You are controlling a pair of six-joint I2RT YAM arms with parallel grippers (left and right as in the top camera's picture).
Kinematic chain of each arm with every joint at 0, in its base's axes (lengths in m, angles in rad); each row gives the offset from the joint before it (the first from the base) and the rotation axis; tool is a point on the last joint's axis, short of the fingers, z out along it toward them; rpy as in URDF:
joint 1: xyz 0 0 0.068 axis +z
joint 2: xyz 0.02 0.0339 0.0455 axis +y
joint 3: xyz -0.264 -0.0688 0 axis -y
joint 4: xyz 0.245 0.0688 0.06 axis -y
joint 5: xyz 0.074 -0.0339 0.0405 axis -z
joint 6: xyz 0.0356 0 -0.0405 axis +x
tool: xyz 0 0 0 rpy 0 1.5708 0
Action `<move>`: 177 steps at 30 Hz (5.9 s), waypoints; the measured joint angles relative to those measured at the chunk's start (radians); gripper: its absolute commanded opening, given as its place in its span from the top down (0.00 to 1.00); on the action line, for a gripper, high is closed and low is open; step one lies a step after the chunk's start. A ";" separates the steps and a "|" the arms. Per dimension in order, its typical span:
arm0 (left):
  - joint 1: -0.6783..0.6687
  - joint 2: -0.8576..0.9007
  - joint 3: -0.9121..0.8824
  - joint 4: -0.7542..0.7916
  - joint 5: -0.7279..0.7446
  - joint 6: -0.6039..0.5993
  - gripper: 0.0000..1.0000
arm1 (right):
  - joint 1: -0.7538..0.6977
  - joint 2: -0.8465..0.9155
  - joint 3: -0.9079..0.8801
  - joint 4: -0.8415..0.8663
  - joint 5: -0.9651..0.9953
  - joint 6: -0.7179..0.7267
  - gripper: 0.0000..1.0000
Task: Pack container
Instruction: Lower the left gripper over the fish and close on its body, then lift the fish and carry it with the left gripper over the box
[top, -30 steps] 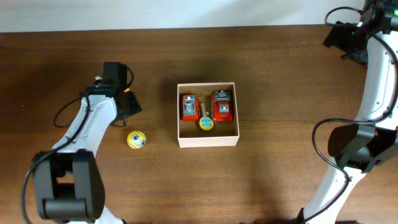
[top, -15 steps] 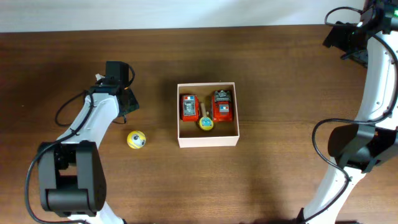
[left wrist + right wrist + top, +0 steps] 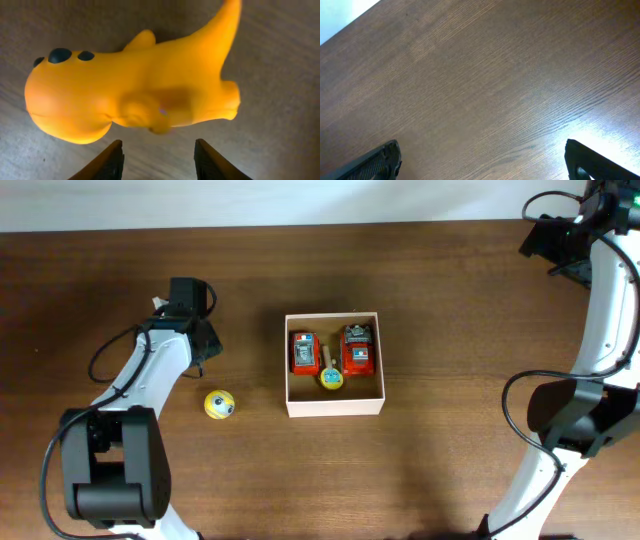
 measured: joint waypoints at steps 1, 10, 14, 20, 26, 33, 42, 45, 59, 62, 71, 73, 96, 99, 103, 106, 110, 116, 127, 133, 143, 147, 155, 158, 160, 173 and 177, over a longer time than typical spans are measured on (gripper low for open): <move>0.000 0.000 0.000 0.009 0.000 0.000 0.53 | 0.000 0.000 0.000 0.000 0.000 0.000 0.01; 0.000 0.000 0.000 0.075 -0.005 0.000 0.52 | 0.000 0.000 0.000 0.000 0.000 0.000 0.01; 0.000 0.000 0.000 0.082 -0.013 0.000 0.52 | 0.000 0.000 0.000 0.000 0.000 0.000 0.01; 0.000 0.000 0.004 0.067 -0.025 0.002 0.53 | 0.000 0.000 0.000 0.000 0.000 0.000 0.01; 0.000 0.001 0.092 -0.101 -0.030 0.008 0.52 | 0.000 0.000 0.000 0.000 0.000 0.000 0.01; 0.000 0.001 0.151 -0.146 -0.030 0.008 0.53 | 0.000 0.000 0.000 0.000 0.000 0.000 0.01; 0.000 0.026 0.151 -0.163 -0.057 0.008 0.53 | 0.000 0.000 0.000 0.000 0.000 0.000 0.01; 0.000 0.058 0.151 -0.157 -0.075 0.008 0.53 | 0.000 0.000 0.000 0.000 0.000 0.000 0.01; 0.011 0.104 0.151 -0.094 -0.094 0.011 0.53 | 0.000 0.000 0.000 0.000 0.000 0.000 0.01; 0.011 0.104 0.151 -0.094 -0.094 0.014 0.54 | 0.000 0.000 0.000 0.000 0.000 0.000 0.01; 0.011 0.104 0.151 -0.091 -0.098 0.024 0.63 | 0.000 0.000 0.000 0.000 0.000 0.000 0.01; 0.011 0.104 0.151 -0.091 -0.099 0.026 0.58 | 0.000 0.000 0.000 0.000 0.000 0.000 0.01; 0.013 0.104 0.151 -0.030 -0.109 0.030 0.47 | 0.000 0.000 0.000 0.000 0.000 0.000 0.01; 0.013 0.104 0.151 -0.029 -0.109 0.031 0.53 | 0.000 0.000 0.000 0.000 0.000 0.000 0.01; 0.013 0.104 0.151 -0.027 -0.109 0.031 0.58 | 0.000 0.000 0.000 0.000 0.000 0.000 0.01; 0.013 0.104 0.151 -0.027 -0.109 0.030 0.62 | 0.000 0.000 0.000 0.000 0.000 0.000 0.01; 0.013 0.104 0.151 -0.026 -0.109 0.029 0.73 | 0.000 0.000 0.000 0.000 0.000 0.000 0.01; 0.013 0.104 0.151 -0.019 -0.109 0.030 0.88 | 0.000 0.000 0.000 0.000 0.000 0.000 0.01; 0.013 0.104 0.190 -0.108 -0.109 0.034 0.98 | 0.000 0.000 0.000 0.000 0.000 0.000 0.01; 0.012 0.098 0.290 -0.220 -0.108 0.034 0.98 | 0.000 0.000 0.000 0.000 0.000 0.000 0.01; -0.065 0.015 0.486 -0.457 -0.076 0.124 0.98 | 0.000 0.000 0.000 0.000 0.000 0.000 0.01; -0.158 -0.007 0.528 -0.515 -0.026 0.214 0.98 | 0.000 0.000 0.000 0.000 0.000 0.000 0.01; -0.412 -0.013 0.544 -0.617 0.047 0.358 0.98 | 0.000 0.000 0.000 0.000 0.000 0.000 0.01; -0.514 -0.013 0.544 -0.647 0.055 0.391 0.98 | 0.000 0.000 0.000 0.000 0.000 0.000 0.01; -0.580 -0.013 0.544 -0.657 0.060 0.406 0.98 | 0.000 0.000 0.000 0.000 0.000 0.000 0.01; -0.749 -0.013 0.544 -0.621 0.069 0.428 0.98 | 0.000 0.000 0.000 0.000 0.000 0.001 0.01; -0.748 -0.013 0.543 -0.536 0.068 0.447 0.98 | 0.000 0.000 0.000 0.000 0.000 0.000 0.01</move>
